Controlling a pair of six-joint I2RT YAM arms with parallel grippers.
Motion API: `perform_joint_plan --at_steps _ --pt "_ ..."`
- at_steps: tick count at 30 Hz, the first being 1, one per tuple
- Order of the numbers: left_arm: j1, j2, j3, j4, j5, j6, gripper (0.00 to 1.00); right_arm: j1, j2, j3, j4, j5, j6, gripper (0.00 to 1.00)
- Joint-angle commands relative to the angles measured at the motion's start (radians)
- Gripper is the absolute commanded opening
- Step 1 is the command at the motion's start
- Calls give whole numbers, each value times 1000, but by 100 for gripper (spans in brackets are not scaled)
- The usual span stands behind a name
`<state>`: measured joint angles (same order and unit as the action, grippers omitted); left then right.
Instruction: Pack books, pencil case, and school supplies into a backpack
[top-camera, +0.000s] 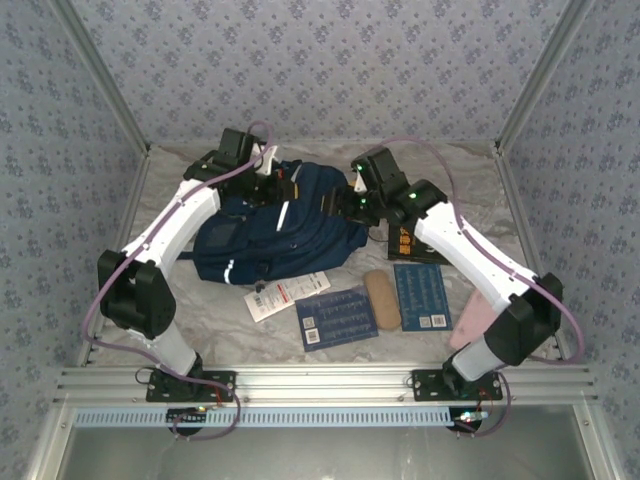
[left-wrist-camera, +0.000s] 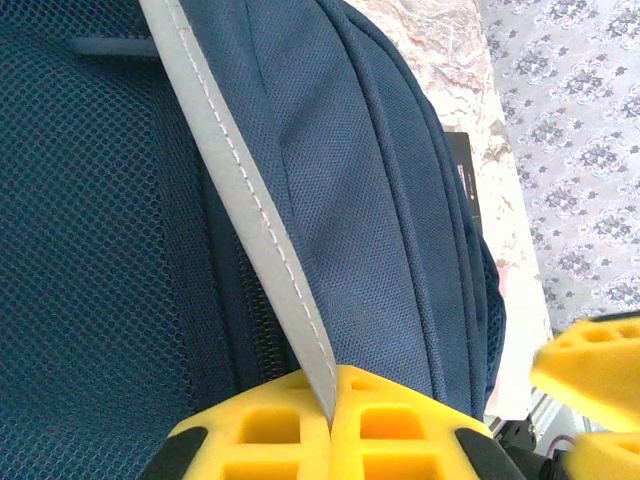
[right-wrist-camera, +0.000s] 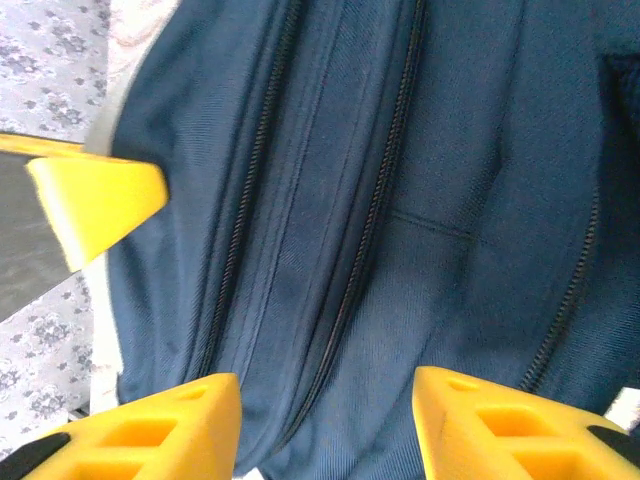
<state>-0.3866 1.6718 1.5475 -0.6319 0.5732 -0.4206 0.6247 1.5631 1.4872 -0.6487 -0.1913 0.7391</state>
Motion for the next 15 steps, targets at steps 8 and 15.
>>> perform_joint_plan --at_steps 8,15 --pt "-27 -53 9 106 92 6 0 23 118 -1 172 -54 99 45" --pt "-29 -45 3 126 112 -13 0 32 158 -29 233 -68 128 16"
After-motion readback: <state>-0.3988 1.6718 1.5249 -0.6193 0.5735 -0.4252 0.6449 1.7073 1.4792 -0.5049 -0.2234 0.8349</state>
